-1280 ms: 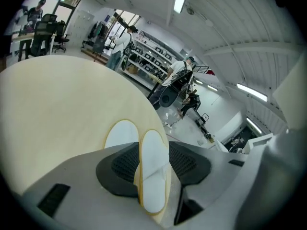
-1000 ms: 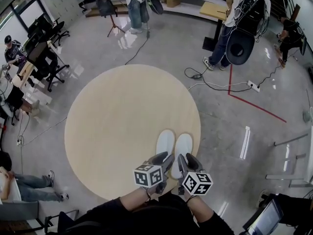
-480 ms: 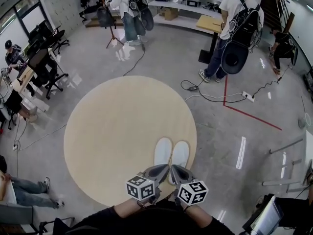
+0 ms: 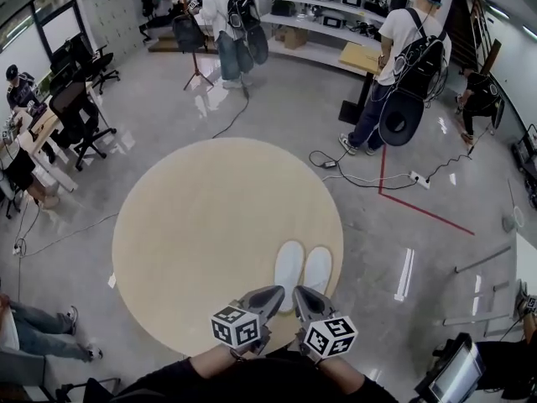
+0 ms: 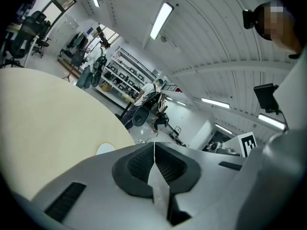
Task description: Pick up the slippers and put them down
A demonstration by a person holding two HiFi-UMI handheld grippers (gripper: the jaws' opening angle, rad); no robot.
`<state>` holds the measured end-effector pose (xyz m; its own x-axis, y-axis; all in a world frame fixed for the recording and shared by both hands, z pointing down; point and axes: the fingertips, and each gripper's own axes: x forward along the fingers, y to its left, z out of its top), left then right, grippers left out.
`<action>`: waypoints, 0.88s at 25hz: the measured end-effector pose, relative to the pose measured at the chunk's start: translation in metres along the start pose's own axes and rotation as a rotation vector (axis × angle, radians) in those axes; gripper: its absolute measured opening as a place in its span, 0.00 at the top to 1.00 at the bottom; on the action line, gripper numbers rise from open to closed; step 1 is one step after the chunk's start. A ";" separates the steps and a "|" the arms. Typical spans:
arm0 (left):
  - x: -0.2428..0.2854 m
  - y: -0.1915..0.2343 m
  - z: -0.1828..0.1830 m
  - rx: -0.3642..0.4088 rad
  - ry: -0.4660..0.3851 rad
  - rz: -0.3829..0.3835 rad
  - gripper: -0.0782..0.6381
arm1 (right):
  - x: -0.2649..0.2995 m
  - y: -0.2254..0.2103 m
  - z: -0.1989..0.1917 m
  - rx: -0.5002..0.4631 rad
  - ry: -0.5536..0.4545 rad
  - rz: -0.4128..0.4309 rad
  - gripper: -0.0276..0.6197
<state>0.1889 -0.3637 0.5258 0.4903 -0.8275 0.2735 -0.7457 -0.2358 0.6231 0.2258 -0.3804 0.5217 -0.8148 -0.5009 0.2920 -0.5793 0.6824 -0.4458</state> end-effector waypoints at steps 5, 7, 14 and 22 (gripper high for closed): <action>-0.042 0.007 0.005 -0.026 -0.017 0.008 0.86 | -0.002 0.041 0.002 -0.051 -0.012 0.008 0.93; -0.057 0.008 0.007 -0.024 -0.023 0.009 0.86 | -0.001 0.054 0.001 -0.060 -0.015 0.011 0.93; -0.092 0.006 0.003 0.002 -0.018 -0.002 0.86 | -0.009 0.088 -0.001 -0.084 -0.049 0.000 0.93; -0.117 -0.001 0.007 0.059 -0.005 -0.034 0.86 | -0.016 0.114 -0.006 -0.052 -0.080 -0.028 0.93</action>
<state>0.1291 -0.2704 0.4887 0.5134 -0.8212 0.2489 -0.7542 -0.2935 0.5875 0.1726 -0.2915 0.4716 -0.7951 -0.5595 0.2340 -0.6037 0.6934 -0.3935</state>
